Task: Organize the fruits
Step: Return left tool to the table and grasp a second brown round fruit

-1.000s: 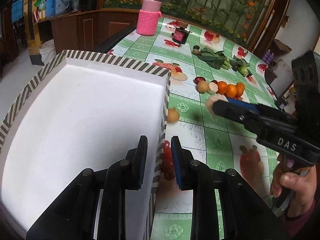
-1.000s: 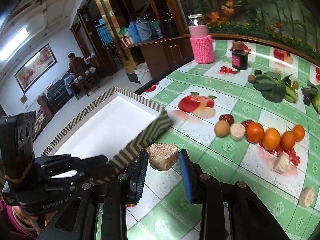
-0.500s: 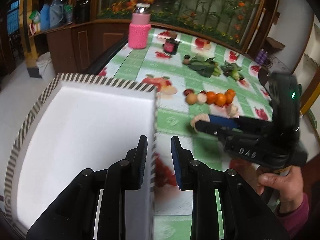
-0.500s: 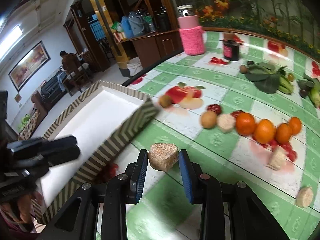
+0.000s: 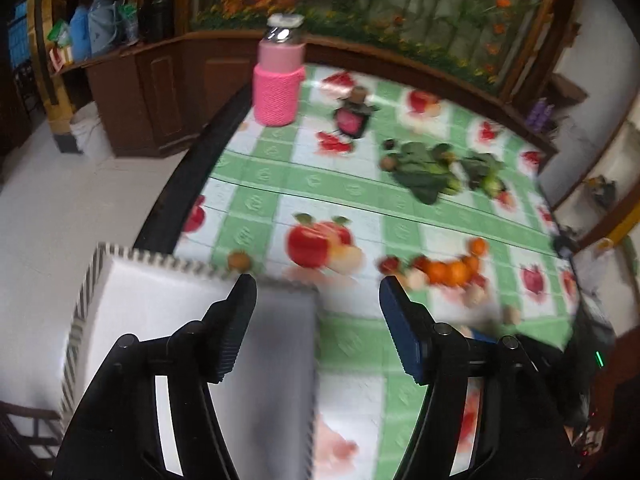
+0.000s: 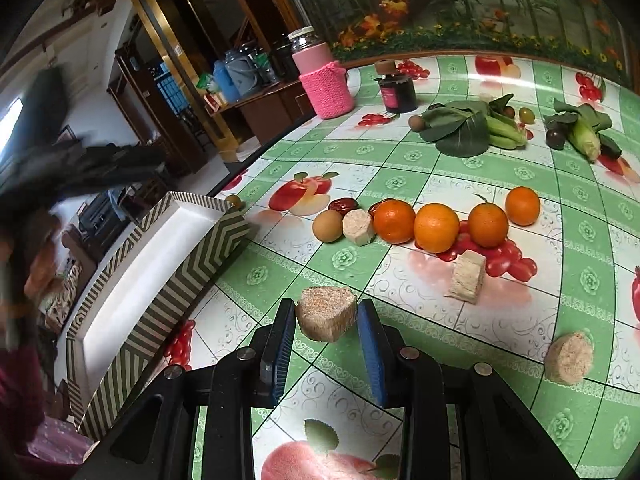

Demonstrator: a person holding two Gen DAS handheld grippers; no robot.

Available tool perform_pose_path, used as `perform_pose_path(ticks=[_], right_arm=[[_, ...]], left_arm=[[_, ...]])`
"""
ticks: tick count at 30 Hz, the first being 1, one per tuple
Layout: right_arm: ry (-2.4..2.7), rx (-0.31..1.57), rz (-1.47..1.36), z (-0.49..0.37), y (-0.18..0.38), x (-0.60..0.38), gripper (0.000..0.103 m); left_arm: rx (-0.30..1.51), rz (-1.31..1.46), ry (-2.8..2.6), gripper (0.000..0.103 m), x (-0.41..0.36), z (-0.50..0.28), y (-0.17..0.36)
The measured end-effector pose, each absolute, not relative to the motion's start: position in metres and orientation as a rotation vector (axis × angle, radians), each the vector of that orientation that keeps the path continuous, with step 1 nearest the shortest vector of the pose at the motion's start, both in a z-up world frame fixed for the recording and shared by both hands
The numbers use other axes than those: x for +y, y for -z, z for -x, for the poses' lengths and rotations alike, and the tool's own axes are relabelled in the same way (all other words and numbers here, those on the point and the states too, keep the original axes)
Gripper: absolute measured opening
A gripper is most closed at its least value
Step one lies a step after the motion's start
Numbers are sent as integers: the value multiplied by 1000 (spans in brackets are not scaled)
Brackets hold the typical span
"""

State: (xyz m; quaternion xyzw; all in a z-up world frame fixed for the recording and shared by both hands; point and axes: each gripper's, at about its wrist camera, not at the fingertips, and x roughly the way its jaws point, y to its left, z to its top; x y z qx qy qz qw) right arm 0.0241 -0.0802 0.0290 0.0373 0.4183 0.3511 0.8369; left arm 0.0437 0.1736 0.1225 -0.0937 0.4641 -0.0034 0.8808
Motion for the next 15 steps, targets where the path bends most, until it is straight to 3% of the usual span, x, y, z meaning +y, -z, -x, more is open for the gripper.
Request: perform_pose_path(ticks=[6, 15], right_arm=[[-762, 896, -78, -25, -24, -78, 31], [-809, 935, -111, -29, -14, -76, 31]], left_arm=[[1142, 185, -23, 65, 198, -98, -80], [1185, 143, -110, 65, 236, -119, -52]])
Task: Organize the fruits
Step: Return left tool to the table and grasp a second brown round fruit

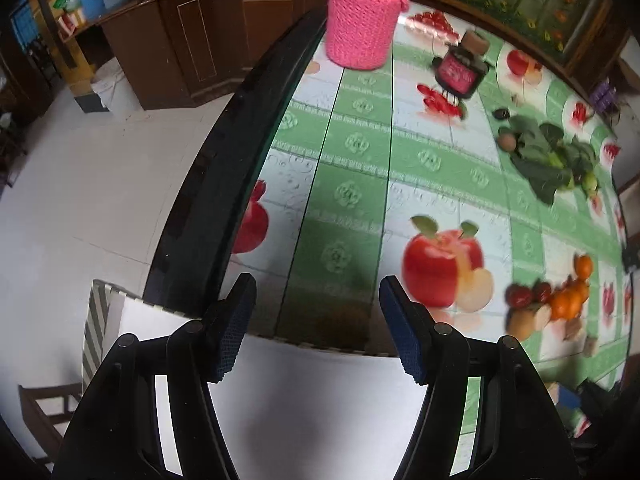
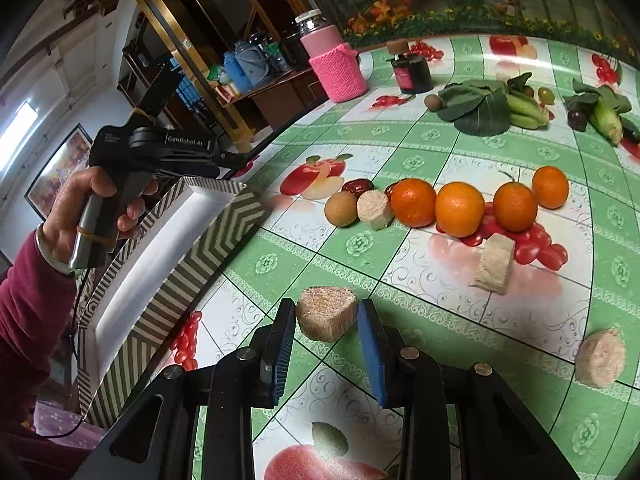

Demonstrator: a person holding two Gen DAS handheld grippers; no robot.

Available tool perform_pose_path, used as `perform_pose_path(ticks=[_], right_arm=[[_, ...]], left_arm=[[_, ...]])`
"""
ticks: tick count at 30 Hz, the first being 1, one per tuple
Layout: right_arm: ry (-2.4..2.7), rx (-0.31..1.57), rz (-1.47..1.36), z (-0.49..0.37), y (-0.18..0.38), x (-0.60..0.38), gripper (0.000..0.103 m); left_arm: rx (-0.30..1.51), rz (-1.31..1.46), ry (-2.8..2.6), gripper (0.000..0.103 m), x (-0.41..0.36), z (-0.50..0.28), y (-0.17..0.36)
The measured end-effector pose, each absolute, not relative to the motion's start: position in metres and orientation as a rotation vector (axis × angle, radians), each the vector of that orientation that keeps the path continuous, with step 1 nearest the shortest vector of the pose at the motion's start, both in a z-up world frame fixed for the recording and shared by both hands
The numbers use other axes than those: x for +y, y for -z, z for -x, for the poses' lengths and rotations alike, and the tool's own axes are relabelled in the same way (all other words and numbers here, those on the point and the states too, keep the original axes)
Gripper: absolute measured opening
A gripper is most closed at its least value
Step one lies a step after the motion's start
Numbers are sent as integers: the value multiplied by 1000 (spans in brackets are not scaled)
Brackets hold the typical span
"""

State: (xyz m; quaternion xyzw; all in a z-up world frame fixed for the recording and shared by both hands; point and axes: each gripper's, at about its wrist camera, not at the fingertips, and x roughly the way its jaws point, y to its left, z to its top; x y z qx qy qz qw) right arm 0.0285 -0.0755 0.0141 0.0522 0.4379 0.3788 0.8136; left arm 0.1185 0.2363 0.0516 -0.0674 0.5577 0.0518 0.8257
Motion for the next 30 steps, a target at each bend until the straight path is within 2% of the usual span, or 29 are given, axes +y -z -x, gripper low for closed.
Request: perform_pose_path(ticks=[7, 11, 21, 24, 28, 29, 30], right_arm=[[-826, 923, -141, -28, -18, -79, 31], [-827, 919, -139, -25, -19, -78, 31], [-827, 935, -153, -29, -14, -80, 31], [-827, 940, -150, -29, -13, -80, 31], [-828, 941, -152, -30, -13, -80, 31], [-827, 941, -152, -30, -13, -80, 31], [-827, 942, -152, -30, -13, -80, 31]], left_arm=[[1219, 139, -97, 65, 236, -86, -55], [1202, 170, -103, 65, 240, -93, -62], [1289, 37, -64, 65, 213, -108, -43], [1293, -1, -51, 62, 206, -110, -40], [1311, -28, -22, 50, 197, -112, -33], [1321, -33, -18, 47, 195, -113, -30], [1329, -36, -17, 38, 194, -114, -27]])
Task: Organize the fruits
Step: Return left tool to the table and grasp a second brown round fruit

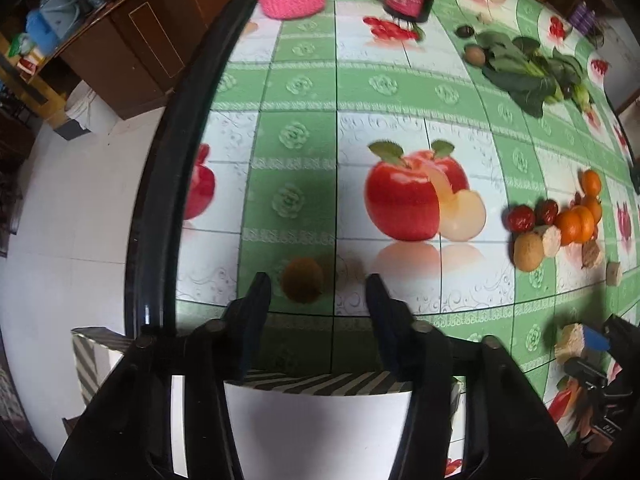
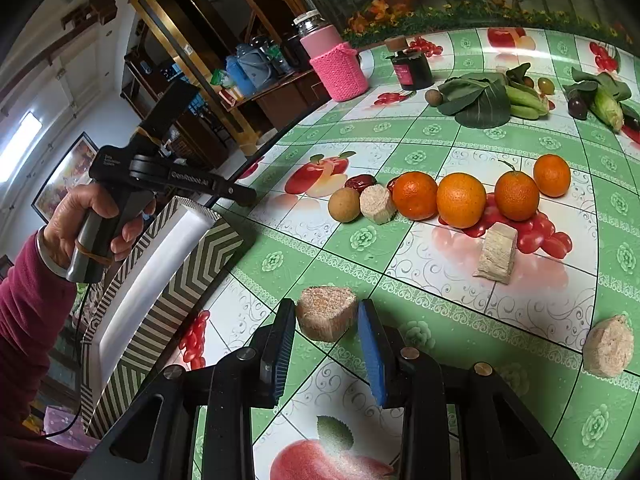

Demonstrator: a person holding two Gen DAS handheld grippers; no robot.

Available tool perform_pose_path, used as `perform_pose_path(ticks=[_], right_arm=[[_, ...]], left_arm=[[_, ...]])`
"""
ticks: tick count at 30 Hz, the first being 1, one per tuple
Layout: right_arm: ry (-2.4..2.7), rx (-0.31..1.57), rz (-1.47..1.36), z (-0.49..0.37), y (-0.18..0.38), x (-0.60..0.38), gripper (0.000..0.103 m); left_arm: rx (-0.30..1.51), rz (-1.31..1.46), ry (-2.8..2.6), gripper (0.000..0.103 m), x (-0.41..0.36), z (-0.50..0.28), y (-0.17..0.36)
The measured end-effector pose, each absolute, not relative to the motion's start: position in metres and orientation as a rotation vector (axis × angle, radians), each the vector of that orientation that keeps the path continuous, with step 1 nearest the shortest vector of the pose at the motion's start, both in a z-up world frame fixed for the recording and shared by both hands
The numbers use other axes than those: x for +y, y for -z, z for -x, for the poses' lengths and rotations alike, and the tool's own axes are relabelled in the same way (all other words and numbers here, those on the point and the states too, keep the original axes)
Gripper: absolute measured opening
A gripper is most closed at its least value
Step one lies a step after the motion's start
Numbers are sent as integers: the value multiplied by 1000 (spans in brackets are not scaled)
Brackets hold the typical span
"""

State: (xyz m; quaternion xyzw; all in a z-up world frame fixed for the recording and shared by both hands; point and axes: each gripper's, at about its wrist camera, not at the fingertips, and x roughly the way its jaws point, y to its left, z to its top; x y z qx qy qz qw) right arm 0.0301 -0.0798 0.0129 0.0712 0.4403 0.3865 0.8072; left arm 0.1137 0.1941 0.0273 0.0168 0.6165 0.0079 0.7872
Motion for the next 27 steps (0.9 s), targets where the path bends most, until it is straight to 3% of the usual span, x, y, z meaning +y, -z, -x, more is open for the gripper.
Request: perform_pose_path(ticks=[1, 3, 17, 27], right_arm=[[-827, 943, -153, -30, -13, -80, 31], [-828, 944, -151, -30, -12, -80, 31], [-832, 940, -141, -28, -14, -75, 31], [-914, 891, -73, -8, -47, -39, 31]], left_arm=[[1336, -33, -14, 29, 194, -114, -24], [1340, -9, -7, 23, 195, -115, -21], [1210, 107, 2, 23, 208, -101, -58], [1123, 164, -10, 23, 235, -12, -99]])
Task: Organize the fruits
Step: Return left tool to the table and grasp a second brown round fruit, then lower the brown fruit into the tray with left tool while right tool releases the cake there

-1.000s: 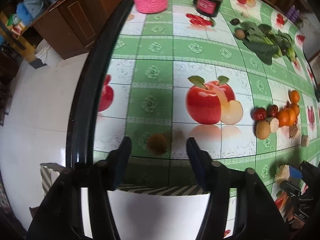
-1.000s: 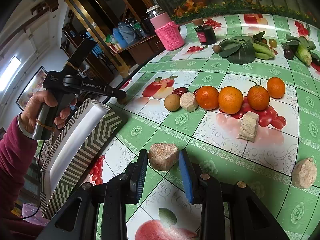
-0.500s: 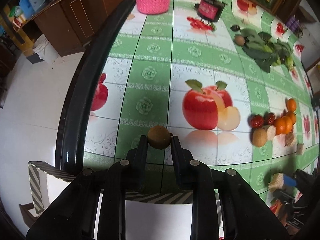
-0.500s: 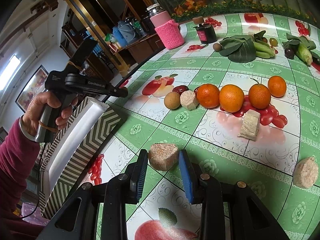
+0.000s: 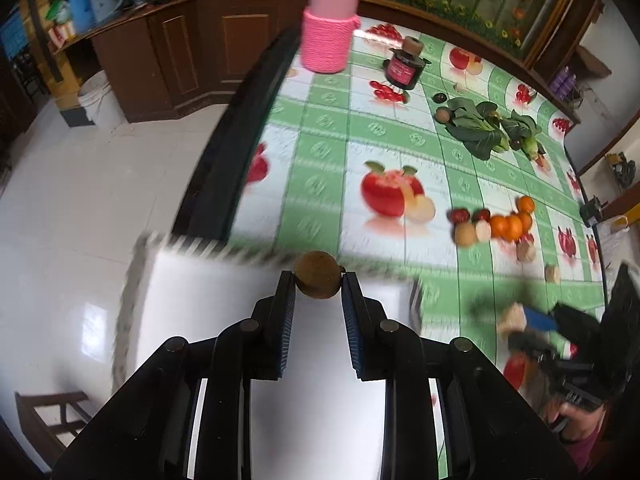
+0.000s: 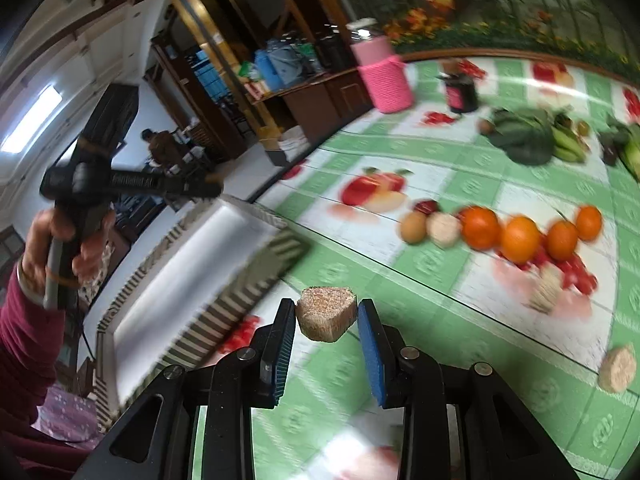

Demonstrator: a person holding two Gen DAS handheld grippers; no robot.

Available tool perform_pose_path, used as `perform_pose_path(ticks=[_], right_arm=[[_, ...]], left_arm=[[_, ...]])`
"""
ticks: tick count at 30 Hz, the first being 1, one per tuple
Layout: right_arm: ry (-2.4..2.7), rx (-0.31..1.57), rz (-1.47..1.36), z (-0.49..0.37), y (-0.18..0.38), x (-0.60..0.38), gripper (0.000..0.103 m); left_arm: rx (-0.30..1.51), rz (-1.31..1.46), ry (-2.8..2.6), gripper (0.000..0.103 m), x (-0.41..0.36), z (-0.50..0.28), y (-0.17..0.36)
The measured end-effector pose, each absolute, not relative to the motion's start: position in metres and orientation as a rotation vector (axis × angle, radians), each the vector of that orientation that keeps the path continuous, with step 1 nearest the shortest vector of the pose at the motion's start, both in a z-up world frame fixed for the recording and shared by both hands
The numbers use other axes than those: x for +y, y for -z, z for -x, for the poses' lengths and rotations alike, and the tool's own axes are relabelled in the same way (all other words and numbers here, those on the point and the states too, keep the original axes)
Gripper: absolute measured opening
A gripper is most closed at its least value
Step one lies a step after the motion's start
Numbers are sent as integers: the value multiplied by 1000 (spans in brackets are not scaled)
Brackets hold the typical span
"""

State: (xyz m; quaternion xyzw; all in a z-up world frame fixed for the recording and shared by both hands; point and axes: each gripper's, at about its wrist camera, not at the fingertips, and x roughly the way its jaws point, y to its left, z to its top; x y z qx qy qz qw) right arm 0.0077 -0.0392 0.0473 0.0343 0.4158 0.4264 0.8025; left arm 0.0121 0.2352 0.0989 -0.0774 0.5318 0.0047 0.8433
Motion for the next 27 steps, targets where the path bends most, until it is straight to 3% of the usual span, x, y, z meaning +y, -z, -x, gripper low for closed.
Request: perform_pose_path(ticks=[7, 14, 27], right_arm=[[-1026, 859, 36, 6, -71, 30, 31], [-1077, 929, 172, 0, -53, 101, 31], [-973, 985, 224, -46, -21, 115, 31]], left_arm=[[1088, 119, -92, 23, 242, 58, -84], [1103, 194, -63, 23, 228, 95, -46], [1088, 224, -75, 23, 218, 72, -28]])
